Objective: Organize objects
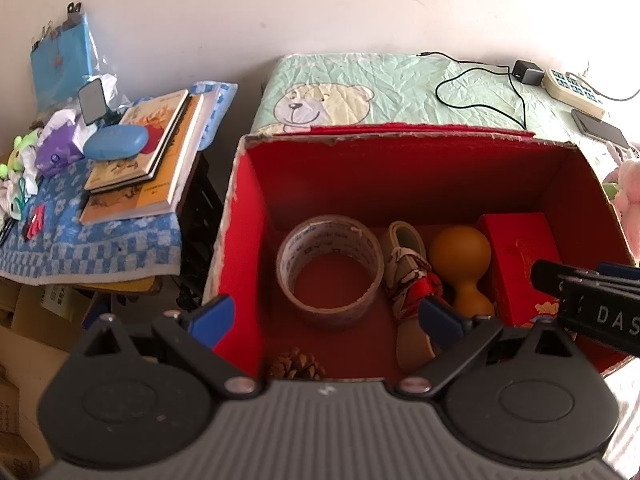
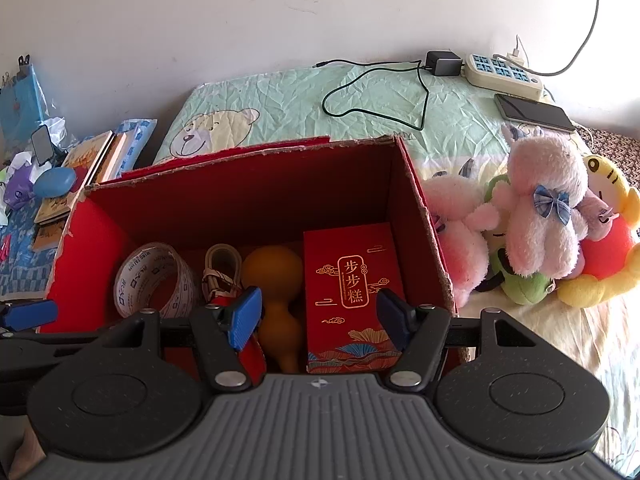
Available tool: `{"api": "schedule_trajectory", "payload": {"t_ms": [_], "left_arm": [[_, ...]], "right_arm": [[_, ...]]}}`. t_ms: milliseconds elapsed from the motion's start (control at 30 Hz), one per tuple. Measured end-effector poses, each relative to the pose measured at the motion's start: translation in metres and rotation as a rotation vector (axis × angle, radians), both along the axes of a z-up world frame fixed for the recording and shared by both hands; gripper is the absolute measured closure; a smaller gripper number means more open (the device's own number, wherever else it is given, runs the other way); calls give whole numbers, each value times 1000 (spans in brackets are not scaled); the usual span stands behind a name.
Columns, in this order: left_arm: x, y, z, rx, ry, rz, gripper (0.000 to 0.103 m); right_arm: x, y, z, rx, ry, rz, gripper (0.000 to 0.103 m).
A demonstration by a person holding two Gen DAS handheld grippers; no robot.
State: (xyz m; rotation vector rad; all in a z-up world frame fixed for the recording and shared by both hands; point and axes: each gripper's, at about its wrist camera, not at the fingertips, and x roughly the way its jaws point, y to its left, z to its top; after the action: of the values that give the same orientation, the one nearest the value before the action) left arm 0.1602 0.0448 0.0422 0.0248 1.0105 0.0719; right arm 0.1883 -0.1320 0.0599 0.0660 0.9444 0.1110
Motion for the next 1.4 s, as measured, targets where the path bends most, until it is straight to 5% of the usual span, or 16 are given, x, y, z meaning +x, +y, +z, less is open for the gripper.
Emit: {"api": "schedule_trajectory", "payload": {"t_ms": [533, 1000, 1400], "left_arm": [[-2, 0, 15, -2, -24, 0, 4], [-2, 5, 45, 100, -136, -38, 4], [-6, -1, 29, 17, -78, 4, 4]], "right_arm": [[-1, 1, 10, -14, -25, 12, 37], [4, 6, 25, -44, -61, 2, 37], [-1, 0, 23, -45, -52, 14, 37]]}}
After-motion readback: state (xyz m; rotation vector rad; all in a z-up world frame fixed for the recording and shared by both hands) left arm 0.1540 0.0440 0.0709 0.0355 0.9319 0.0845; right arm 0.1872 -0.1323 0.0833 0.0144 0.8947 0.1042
